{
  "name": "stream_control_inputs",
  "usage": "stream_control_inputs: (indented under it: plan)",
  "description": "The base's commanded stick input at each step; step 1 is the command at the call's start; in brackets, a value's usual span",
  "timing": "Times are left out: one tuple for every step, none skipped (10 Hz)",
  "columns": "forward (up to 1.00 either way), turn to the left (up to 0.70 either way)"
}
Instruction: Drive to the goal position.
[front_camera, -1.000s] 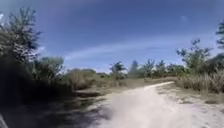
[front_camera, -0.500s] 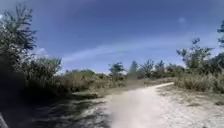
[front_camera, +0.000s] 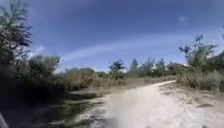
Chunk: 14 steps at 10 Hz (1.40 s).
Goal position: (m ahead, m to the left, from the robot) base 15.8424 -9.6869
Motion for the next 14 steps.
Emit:
stream_control_inputs:
  plan:
    - [0.50, 0.00]
    - [0.50, 0.00]
    - [0.50, 0.00]
    - [0.50, 0.00]
    - [0.50, 0.00]
    - [0.50, 0.00]
    - [0.50, 0.00]
    - [0.50, 0.00]
    - [0.50, 0.00]
    - [0.50, 0.00]
    - [0.50, 0.00]
    - [0.50, 0.00]
    - [0.50, 0.00]
    - [0.50, 0.00]
